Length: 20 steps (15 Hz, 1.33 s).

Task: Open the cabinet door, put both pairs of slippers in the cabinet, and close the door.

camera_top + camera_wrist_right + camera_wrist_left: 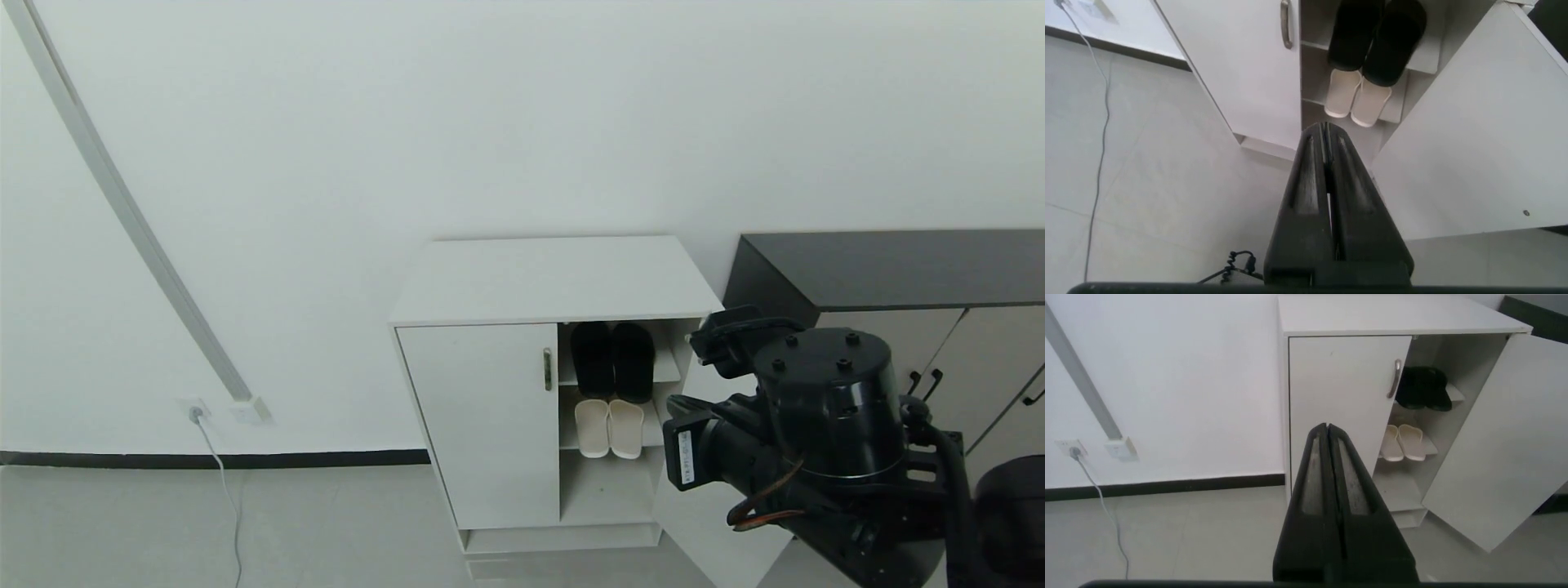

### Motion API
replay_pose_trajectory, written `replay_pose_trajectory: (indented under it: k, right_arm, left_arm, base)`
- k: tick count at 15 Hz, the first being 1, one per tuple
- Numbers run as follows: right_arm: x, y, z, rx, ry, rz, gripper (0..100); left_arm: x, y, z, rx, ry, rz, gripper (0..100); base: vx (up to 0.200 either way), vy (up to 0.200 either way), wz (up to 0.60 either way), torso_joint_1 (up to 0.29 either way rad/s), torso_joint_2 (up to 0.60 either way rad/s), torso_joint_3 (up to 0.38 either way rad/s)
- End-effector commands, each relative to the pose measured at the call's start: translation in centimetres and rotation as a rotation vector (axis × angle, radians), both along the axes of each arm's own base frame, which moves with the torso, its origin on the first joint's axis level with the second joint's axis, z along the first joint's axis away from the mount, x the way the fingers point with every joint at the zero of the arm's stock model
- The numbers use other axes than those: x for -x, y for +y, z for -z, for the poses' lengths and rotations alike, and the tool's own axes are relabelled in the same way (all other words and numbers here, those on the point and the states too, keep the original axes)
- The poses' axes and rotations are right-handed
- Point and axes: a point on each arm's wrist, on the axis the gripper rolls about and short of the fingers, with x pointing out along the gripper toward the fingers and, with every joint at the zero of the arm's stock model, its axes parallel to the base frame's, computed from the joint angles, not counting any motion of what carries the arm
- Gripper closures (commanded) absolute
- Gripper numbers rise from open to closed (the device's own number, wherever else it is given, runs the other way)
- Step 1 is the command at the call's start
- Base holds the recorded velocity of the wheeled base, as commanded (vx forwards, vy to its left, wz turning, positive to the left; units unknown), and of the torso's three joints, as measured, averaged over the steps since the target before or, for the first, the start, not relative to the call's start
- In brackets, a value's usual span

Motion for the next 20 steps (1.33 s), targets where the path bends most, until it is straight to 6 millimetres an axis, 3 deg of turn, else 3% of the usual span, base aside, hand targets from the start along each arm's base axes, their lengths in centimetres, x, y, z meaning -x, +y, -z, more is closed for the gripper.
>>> replay_pose_trajectory:
  k: [1,6,12,20]
  right_arm:
    - [0.0,0.0,0.1,0.003,0.003,-0.001,100]
    - [0.1,0.0,0.6,0.037,0.008,-0.008,100]
    - [0.0,0.0,0.6,0.035,0.007,-0.008,100]
    - [-0.6,-0.3,1.1,0.05,0.019,0.015,100]
  left_arm:
    - [0.0,0.0,0.0,0.0,0.001,0.0,100]
    - [0.0,0.0,0.0,0.0,0.001,0.0,100]
    - [0.0,0.0,0.0,0.0,0.001,0.0,100]
    - [0.0,0.0,0.0,0.002,0.002,0.0,100]
  base:
    - [0.0,0.0,0.0,0.0,0.0,0.0]
    - [0.0,0.0,0.0,0.0,0.0,0.0]
    - [0.0,0.0,-0.6,0.003,0.0,0.002]
    - [-0.025,0.0,0.0,0.001,0.0,0.001]
